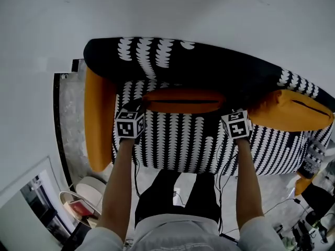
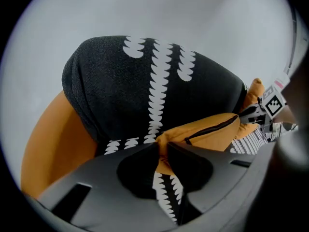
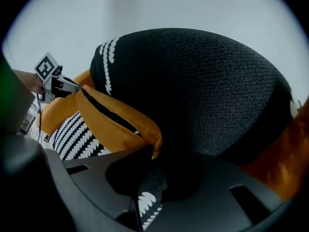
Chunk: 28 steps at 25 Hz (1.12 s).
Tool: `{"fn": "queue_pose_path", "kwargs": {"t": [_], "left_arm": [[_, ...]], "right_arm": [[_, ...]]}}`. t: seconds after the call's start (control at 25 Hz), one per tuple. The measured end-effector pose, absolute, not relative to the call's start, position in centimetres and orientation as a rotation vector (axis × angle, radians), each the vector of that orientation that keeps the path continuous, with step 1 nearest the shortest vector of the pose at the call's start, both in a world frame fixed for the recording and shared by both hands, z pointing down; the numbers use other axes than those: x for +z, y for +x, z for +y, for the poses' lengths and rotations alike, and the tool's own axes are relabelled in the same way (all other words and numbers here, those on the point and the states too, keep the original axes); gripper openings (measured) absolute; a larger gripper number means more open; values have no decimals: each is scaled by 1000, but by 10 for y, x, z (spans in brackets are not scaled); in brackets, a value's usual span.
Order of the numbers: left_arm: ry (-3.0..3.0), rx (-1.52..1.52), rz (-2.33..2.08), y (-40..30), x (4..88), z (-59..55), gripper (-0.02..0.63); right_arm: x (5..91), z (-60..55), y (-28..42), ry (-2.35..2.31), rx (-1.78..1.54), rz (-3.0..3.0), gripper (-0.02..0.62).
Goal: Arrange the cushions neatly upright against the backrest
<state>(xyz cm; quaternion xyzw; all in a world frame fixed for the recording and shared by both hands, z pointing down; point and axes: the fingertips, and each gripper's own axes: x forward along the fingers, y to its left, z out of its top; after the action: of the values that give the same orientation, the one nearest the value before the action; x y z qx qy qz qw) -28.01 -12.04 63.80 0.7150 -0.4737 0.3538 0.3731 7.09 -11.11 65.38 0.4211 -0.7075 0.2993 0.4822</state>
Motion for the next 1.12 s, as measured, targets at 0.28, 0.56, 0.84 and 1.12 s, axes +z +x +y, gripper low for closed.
{"fn": "queue_pose_path", "kwargs": {"t": [0.28,0.56,0.84,1.12], "left_arm": [[1757,831,-1349,-286,637,-154,80],[1720,888,-1399,-293,639,-165,143],[1738,830,-1408,-297,608,-159,170],[1789,767,-1461,-301,548,-144,170]], "right_arm": [[648,-143,72,1145,813,-1715,63],[646,-151,76,1182,885,-1718,64],[608,-146,79,1207,855,-1755,64],[549,-143,68,1214,766,-1806,64]]}}
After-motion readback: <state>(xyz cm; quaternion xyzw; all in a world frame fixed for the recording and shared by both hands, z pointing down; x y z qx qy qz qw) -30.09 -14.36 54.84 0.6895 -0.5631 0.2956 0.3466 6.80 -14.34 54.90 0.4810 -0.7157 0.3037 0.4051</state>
